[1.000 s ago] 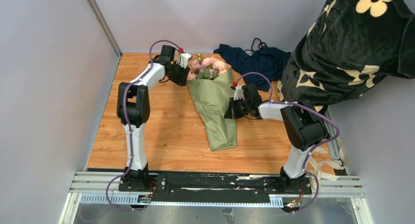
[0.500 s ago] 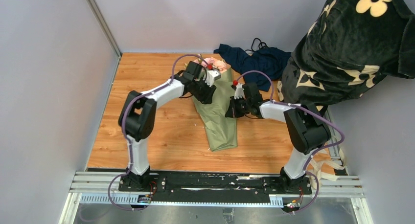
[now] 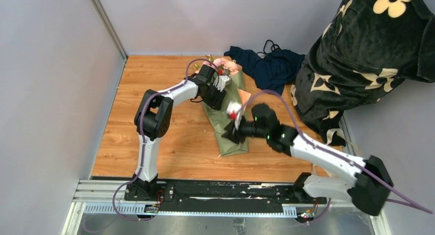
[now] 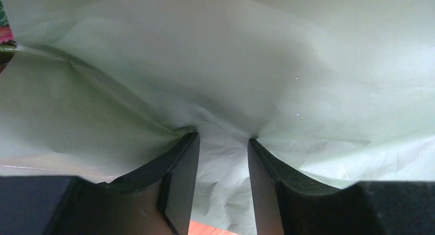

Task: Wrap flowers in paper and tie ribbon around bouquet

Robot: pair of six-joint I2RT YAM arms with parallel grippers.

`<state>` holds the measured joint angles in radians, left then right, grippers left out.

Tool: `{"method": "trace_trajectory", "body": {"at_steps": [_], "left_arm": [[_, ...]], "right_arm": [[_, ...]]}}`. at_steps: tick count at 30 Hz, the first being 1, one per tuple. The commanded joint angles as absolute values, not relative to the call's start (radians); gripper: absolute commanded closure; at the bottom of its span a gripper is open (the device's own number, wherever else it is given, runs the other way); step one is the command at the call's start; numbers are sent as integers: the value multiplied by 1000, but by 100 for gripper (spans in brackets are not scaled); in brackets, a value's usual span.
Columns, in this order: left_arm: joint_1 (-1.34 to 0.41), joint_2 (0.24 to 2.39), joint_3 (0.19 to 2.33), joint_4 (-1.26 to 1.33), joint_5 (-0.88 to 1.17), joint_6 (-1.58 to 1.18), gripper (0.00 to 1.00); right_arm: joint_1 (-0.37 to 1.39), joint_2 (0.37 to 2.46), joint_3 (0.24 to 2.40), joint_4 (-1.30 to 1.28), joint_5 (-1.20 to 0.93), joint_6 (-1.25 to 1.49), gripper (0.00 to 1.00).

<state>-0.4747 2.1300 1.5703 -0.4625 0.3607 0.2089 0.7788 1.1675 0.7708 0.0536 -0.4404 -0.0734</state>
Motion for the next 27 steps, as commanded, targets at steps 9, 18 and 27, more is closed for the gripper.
{"method": "trace_trajectory", "body": {"at_steps": [9,18,27], "left_arm": [[-505,2123,1562,-504,318,259,51],[-508,2126,1565,-511,298,277,51],[-508,2219,1666,-547,215,294,51]], "right_arm": [[1280,1276,625,-69,193,-1182,49],[1281,1407,640,-10,291,-1264,63],[1361,1297,577,-140,207,-1233,100]]}}
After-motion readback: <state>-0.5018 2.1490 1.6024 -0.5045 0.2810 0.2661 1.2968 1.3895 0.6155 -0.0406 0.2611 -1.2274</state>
